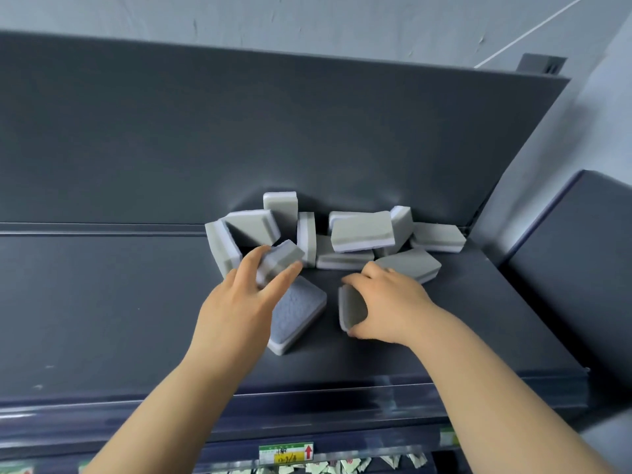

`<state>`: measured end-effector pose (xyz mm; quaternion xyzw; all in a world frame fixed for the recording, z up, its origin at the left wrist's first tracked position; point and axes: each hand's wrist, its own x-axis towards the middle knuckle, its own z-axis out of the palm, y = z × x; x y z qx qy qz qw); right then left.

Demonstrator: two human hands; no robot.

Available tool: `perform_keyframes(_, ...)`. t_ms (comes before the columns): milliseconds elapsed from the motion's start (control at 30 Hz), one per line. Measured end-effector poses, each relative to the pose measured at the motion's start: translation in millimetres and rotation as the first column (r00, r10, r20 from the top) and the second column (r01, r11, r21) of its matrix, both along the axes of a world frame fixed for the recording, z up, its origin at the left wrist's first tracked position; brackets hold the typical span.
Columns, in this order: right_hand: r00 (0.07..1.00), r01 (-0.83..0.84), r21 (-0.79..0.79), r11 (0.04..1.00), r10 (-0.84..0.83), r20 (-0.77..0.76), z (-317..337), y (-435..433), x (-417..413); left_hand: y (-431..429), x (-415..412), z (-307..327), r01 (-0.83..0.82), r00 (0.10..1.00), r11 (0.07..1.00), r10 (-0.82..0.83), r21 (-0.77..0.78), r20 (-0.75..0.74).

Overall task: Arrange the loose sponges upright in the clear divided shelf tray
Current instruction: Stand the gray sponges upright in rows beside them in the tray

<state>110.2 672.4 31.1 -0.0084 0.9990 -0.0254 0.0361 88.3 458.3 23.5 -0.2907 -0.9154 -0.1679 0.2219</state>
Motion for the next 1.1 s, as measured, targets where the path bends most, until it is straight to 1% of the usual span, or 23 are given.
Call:
perform_keyframes(33, 0.999, 0.021, -0.037, 0.999, -0.023, -0.044, 1, 2, 3, -2, 0, 1, 0.003, 0.999, 0.998, -0.005, -0.062, -0.034)
perform_keyframes(67, 0.995, 0.039, -0.076, 0.996, -0.046, -0.094, 3, 3, 7, -3, -4, -3, 0.005, 0.998, 0.998, -0.008, -0.064, -0.056)
perform_keyframes(133, 0.976, 0.076, -0.155, 0.985, -0.105, -0.191, 5, 5, 14, 1, -6, -5, 0.016, 0.996, 1.0, -0.017, -0.017, -0.082)
perform_keyframes(233, 0.927, 0.141, -0.29, 0.947, -0.229, -0.296, 5, 3, 25, 8, -5, -5, 0.06, 0.992, 0.996, -0.053, 0.061, -0.115)
perform_keyframes(333, 0.876, 0.156, -0.424, 0.892, -0.324, -0.358, -2, 4, 35, 14, -6, -6, 0.082, 0.988, 0.994, -0.072, 0.072, -0.135)
perform_keyframes(433, 0.849, 0.137, -0.53, 0.837, -0.375, -0.373, -9, 8, 44, 17, -2, -4, 0.122, 0.98, 0.99, -0.109, 0.075, -0.164)
perform_keyframes(533, 0.834, 0.091, -0.543, 0.835, -0.361, -0.416, -12, 12, 54, 23, 4, 2, 0.148, 0.983, 0.979, -0.13, 0.139, -0.131)
perform_keyframes(700, 0.745, -0.016, -0.553, 0.833, -0.359, -0.562, -8, 13, 60, 26, 12, 10, 0.189, 0.97, 0.966, -0.155, 0.176, -0.189)
perform_keyframes(800, 0.712, -0.057, -0.47, 0.881, -0.294, -0.638, 2, 10, 55, 15, 16, 19, 0.19, 0.969, 0.962, -0.152, 0.198, -0.194)
perform_keyframes(833, 0.714, -0.077, -0.451, 0.889, -0.266, -0.647, 5, 7, 53, 9, 17, 22, 0.176, 0.972, 0.963, -0.137, 0.205, -0.191)
perform_keyframes(900, 0.737, -0.133, -0.467, 0.874, -0.227, -0.636, 10, -1, 47, -5, 20, 27, 0.137, 0.979, 0.966, -0.099, 0.217, -0.179)
perform_keyframes(1000, 0.794, -0.243, -0.534, 0.81, -0.151, -0.589, 12, -28, 37, -36, 27, 33, 0.033, 0.99, 0.98, -0.006, 0.196, -0.138)
perform_keyframes(1100, 0.812, -0.347, -0.561, 0.752, -0.059, -0.581, 13, -71, 29, -81, 39, 38, -0.077, 0.99, 0.983, 0.095, 0.167, -0.103)
